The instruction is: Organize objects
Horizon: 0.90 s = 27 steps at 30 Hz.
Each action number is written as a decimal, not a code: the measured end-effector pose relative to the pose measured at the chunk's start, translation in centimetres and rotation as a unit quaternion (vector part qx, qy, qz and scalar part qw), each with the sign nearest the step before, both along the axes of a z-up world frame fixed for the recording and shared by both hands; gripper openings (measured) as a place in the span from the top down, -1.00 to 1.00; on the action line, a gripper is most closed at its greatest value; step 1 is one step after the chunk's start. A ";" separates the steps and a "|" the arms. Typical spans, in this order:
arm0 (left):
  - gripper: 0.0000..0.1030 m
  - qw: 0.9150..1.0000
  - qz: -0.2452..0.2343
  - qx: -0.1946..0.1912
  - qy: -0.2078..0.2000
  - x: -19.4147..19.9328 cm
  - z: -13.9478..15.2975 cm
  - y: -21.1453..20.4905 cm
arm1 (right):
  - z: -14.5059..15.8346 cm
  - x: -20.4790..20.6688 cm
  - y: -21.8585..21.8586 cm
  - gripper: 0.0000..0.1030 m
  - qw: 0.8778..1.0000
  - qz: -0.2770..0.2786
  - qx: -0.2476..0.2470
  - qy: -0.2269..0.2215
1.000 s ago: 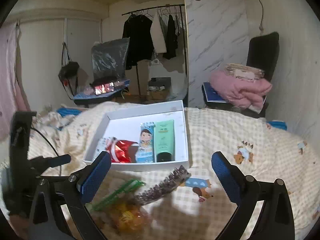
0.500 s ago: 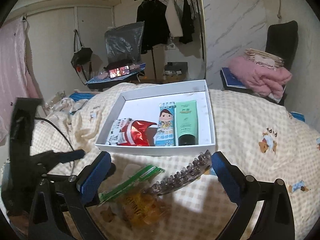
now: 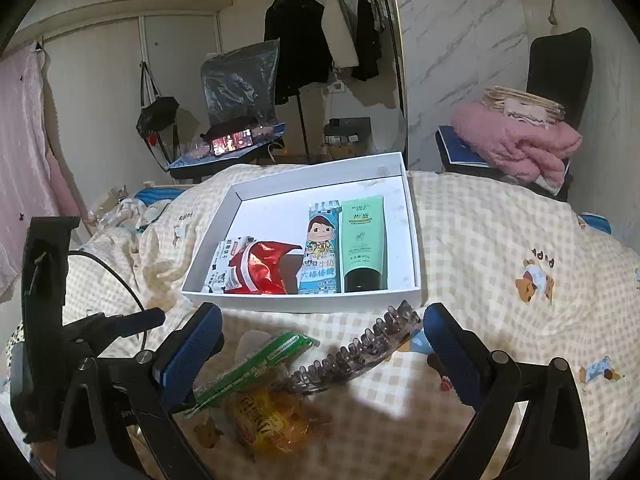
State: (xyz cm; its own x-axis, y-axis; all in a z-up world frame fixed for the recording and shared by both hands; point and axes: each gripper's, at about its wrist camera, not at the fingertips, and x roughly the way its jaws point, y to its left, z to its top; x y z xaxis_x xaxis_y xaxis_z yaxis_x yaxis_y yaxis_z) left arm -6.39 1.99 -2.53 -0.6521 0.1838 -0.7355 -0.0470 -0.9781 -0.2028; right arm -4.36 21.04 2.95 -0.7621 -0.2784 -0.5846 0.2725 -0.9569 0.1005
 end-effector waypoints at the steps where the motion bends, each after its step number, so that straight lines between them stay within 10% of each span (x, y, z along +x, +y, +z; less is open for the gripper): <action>1: -0.66 1.000 0.000 0.008 0.000 0.0 0.0 -0.1 | 0.0 0.0 0.0 -0.97 1.000 0.000 -0.001 -0.002; 21: -0.65 0.993 0.008 0.108 0.038 0.8 0.5 -2.3 | -0.2 0.0 0.1 -0.97 0.999 0.021 -0.018 -0.016; 27: -0.65 0.995 0.008 0.053 0.079 1.4 1.2 -1.5 | -0.1 0.0 0.2 -0.97 0.999 0.026 -0.020 -0.017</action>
State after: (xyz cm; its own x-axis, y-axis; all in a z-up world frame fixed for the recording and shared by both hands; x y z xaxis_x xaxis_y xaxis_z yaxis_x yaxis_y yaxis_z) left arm -4.98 0.52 -1.29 -0.7610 0.2444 -0.6010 -0.0712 -0.9522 -0.2970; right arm -4.35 21.24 2.83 -0.7255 -0.3405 -0.5981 0.3178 -0.9366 0.1477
